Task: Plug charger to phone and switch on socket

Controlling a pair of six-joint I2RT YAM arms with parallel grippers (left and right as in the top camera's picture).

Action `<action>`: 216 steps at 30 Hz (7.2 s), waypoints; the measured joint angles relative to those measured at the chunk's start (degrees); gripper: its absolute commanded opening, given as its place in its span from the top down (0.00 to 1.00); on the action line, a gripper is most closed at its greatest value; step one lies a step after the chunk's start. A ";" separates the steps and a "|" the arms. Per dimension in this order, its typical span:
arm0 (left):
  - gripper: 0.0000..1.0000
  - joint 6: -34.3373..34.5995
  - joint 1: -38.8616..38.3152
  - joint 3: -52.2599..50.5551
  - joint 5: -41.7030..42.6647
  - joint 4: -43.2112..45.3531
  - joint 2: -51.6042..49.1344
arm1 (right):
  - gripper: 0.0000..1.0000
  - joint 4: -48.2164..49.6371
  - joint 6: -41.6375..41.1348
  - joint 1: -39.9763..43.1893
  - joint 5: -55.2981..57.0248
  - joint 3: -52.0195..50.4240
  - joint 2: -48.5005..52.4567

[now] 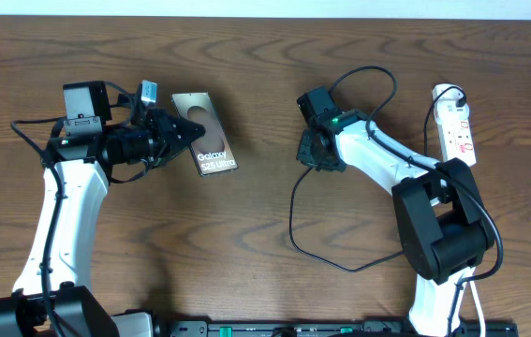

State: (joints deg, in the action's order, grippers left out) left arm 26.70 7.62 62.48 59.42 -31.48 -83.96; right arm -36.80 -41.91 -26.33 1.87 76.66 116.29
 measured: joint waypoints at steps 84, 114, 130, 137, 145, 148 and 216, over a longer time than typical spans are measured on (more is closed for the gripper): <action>0.93 26.91 -2.47 0.00 17.49 44.87 0.02 | 0.99 7.69 26.77 -4.79 -54.45 0.04 -26.23; 0.93 23.39 -2.47 0.00 18.29 45.24 0.02 | 0.99 7.72 26.38 -4.79 -55.41 0.04 -26.25; 0.93 23.08 -0.22 0.00 18.27 45.18 0.02 | 0.99 8.07 26.40 -4.76 -56.46 0.04 -26.25; 0.93 25.24 -0.22 0.00 18.29 44.98 0.02 | 0.99 10.58 26.32 -4.76 -56.54 0.04 -26.23; 0.93 28.68 -0.22 0.00 18.27 44.98 0.02 | 0.99 10.69 26.32 -4.76 -56.52 0.04 -26.25; 0.93 29.35 -0.22 0.00 18.27 44.98 0.02 | 0.99 10.93 26.32 -4.76 -56.52 0.04 -26.23; 0.93 34.56 -0.22 0.00 17.33 50.62 0.02 | 0.99 13.53 20.87 -4.76 -61.61 0.04 -26.23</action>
State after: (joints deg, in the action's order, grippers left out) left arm 61.25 7.40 62.48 76.75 19.14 -83.94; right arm -23.27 -21.04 -31.09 -59.75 76.71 90.06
